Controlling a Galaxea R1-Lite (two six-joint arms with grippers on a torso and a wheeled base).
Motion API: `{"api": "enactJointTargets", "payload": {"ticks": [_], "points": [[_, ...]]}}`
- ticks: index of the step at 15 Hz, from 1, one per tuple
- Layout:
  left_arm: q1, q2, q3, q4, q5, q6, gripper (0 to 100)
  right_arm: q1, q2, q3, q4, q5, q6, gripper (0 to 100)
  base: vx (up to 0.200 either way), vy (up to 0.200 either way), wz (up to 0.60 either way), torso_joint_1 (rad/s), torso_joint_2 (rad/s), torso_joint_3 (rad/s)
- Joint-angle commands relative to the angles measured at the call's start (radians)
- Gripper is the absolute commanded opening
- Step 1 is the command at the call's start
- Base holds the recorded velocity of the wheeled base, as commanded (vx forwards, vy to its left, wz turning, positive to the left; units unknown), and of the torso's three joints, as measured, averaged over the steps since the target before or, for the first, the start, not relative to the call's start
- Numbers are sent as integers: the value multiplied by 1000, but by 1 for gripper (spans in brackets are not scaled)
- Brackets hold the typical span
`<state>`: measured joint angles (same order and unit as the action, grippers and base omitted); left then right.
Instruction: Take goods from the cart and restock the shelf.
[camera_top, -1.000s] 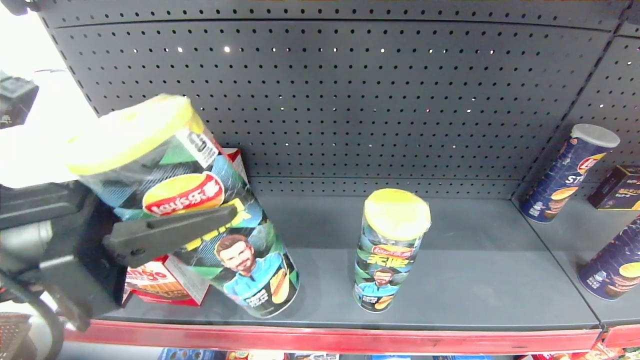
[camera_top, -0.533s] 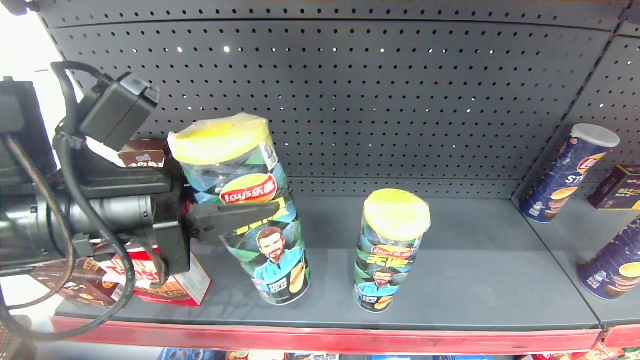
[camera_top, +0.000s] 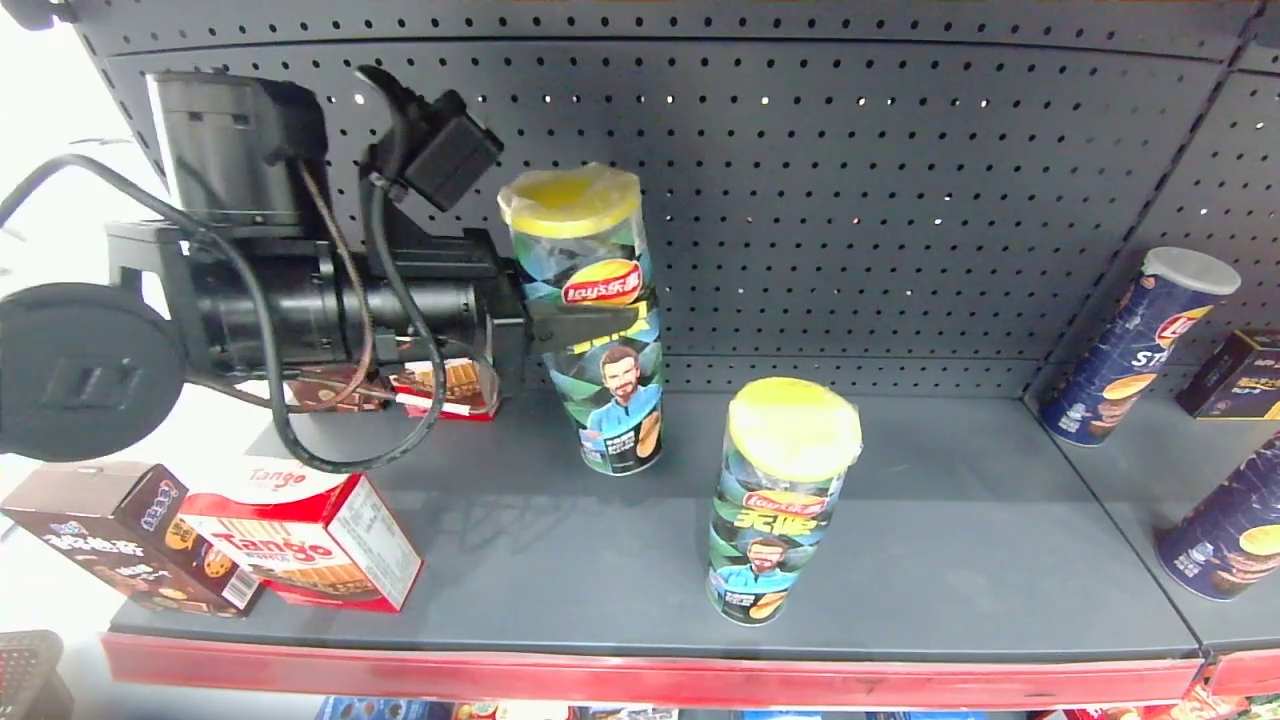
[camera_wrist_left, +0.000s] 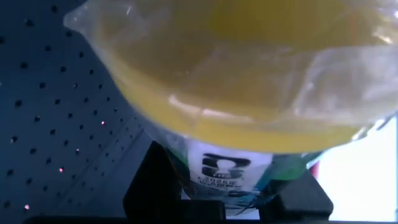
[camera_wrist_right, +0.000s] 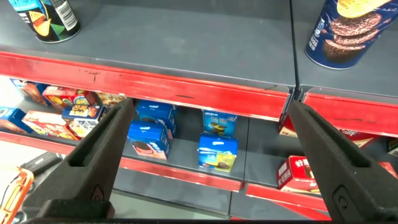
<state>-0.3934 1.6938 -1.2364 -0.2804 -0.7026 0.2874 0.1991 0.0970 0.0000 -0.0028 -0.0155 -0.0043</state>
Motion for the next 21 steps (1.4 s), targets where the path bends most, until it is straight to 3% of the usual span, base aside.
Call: {"api": "enactJointTargets", "payload": {"ticks": [1, 3, 8, 13, 17, 21], "points": [[-7, 118, -77, 29, 0, 52, 0, 0, 4, 0, 0, 0, 0, 100, 0, 0, 0, 0, 0, 0], [-18, 168, -135, 47, 0, 72, 0, 0, 4, 0, 0, 0, 0, 100, 0, 0, 0, 0, 0, 0], [-48, 333, -330, 47, -2, 73, 0, 0, 4, 0, 0, 0, 0, 100, 0, 0, 0, 0, 0, 0], [-50, 403, -405, 49, -5, 75, 0, 0, 4, 0, 0, 0, 0, 100, 0, 0, 0, 0, 0, 0], [-44, 434, -476, 135, -6, 75, 0, 0, 4, 0, 0, 0, 0, 100, 0, 0, 0, 0, 0, 0], [-45, 452, -491, 136, -6, 76, 0, 0, 4, 0, 0, 0, 0, 100, 0, 0, 0, 0, 0, 0]]}}
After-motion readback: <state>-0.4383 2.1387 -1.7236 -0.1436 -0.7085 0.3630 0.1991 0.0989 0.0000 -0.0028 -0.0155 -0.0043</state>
